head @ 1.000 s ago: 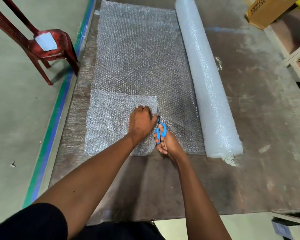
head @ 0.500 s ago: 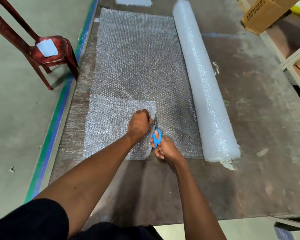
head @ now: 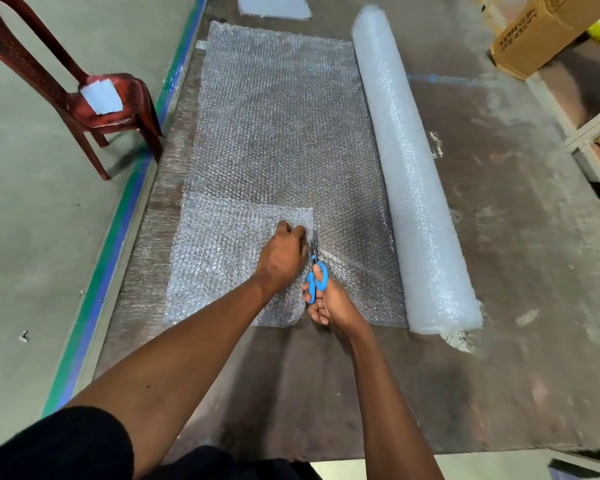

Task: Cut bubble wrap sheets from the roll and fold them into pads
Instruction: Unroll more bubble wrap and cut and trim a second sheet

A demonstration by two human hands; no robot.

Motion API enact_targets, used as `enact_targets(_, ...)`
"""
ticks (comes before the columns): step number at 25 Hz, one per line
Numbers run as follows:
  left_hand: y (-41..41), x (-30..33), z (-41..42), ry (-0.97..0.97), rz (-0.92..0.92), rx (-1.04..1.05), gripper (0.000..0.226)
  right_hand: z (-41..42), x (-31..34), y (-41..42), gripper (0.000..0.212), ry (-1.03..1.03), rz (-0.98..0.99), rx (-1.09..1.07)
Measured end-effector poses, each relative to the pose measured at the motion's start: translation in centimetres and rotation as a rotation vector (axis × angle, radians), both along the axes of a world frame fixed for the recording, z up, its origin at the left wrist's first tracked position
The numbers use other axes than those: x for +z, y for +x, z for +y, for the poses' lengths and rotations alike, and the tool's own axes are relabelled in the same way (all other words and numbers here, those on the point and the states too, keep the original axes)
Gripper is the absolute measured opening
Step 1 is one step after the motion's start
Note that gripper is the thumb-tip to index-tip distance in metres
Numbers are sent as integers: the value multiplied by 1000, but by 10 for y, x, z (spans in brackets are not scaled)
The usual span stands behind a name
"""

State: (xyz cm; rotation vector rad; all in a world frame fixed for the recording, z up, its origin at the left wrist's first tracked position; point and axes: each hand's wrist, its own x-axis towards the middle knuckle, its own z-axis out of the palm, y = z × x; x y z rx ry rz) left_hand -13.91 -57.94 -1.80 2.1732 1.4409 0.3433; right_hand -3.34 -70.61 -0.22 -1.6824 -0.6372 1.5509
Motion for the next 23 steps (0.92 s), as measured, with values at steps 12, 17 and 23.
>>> enact_targets(12, 5, 7, 12, -155, -25, 63, 21, -4, 5, 1, 57, 11, -6, 8)
enact_targets(17, -3, 1, 8, -9, -30, -128, 44, -2, 3, 2, 55, 13, 10, -3)
enact_targets(23, -6, -5, 19, -10, 13, -197, 46, -4, -2, 4, 51, 30, 66, -18)
